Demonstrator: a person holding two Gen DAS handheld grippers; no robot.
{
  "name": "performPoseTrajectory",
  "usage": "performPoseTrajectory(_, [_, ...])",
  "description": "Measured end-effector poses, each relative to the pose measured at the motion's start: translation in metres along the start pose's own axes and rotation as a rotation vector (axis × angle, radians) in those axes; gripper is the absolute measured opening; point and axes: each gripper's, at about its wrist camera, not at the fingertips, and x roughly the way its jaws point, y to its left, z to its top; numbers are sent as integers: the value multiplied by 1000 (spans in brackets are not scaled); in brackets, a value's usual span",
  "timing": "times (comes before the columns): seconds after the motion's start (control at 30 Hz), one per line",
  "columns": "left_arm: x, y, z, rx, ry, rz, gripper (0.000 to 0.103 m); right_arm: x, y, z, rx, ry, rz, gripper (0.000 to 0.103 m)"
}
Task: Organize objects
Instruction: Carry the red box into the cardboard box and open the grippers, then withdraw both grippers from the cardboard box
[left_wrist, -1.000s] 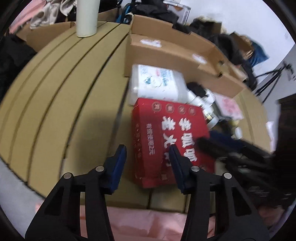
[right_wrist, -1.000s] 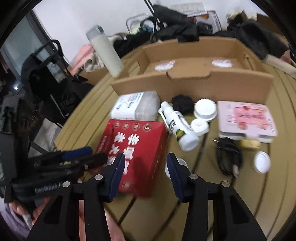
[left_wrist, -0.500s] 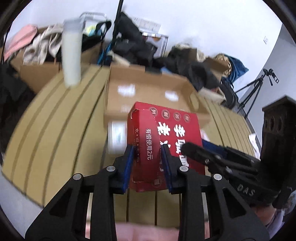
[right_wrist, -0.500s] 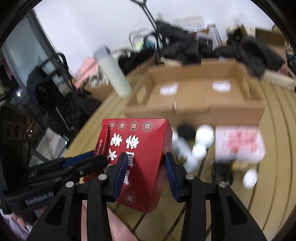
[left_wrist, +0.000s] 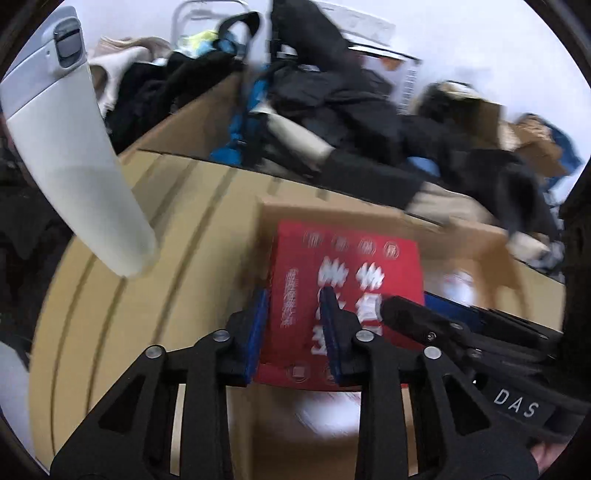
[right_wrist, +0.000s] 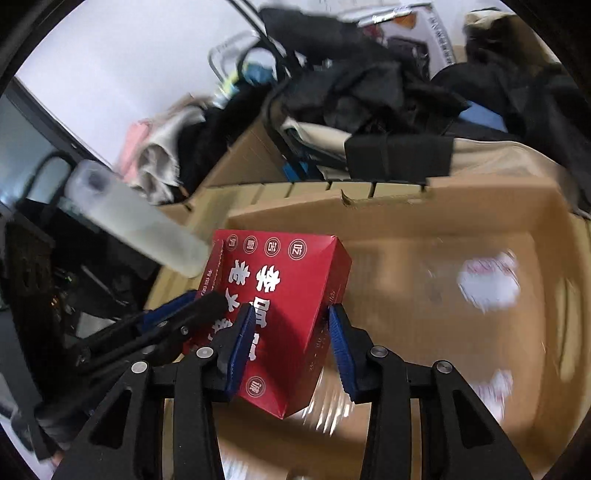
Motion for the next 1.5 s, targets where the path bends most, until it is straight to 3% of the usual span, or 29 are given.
performPoseTrajectory(0.07, [3, 7, 0, -6, 21, -12, 24, 20, -2, 8, 14, 37, -19, 44])
performPoseTrajectory(0.17, [-23, 18, -6, -20, -13, -105, 43, 15, -9, 8, 27, 26, -4, 44])
performPoseTrajectory(0.23, [-44, 17, -7, -7, -51, -101, 55, -7, -8, 7, 1, -20, -18, 47])
performPoseTrajectory(0.27, [-55, 17, -6, 11, -62, -91, 58, -23, -6, 6, -20, -47, -36, 59])
performPoseTrajectory(0.3, [-67, 16, -5, 37, -68, -71, 68, -37, -2, 5, -46, -67, -54, 71])
performPoseTrajectory(0.33, [-81, 13, -5, 69, -66, -37, 78, -50, 1, 5, -69, -81, -68, 94])
performPoseTrajectory(0.4, [-113, 9, -12, 128, -92, 45, 81, -88, 7, -3, -141, -128, -107, 98])
performPoseTrajectory(0.5, [-155, 7, -29, 175, -130, 104, 94, -147, 7, -23, -221, -177, -216, 98])
performPoseTrajectory(0.67, [-228, 10, -77, 171, -193, 131, 100, -213, -1, -71, -205, -208, -283, 98])
performPoseTrajectory(0.9, [-275, 5, -163, 171, -266, 173, 103, -255, 18, -169, -253, -282, -269, 98])
performPoseTrajectory(1.0, [-285, 7, -204, 142, -259, 132, 103, -267, 29, -209, -241, -324, -237, 98])
performPoseTrajectory(1.17, [-294, 18, -283, 93, -264, 37, 103, -268, 43, -302, -295, -473, -168, 103])
performPoseTrajectory(1.2, [-293, 19, -291, 97, -251, 11, 103, -261, 45, -320, -314, -462, -172, 103])
performPoseTrajectory(1.3, [-284, 18, -313, 129, -206, -16, 103, -230, 45, -356, -321, -282, -147, 103])
performPoseTrajectory(1.5, [-272, 9, -309, 129, -245, -39, 103, -216, 38, -364, -271, -218, -103, 103])
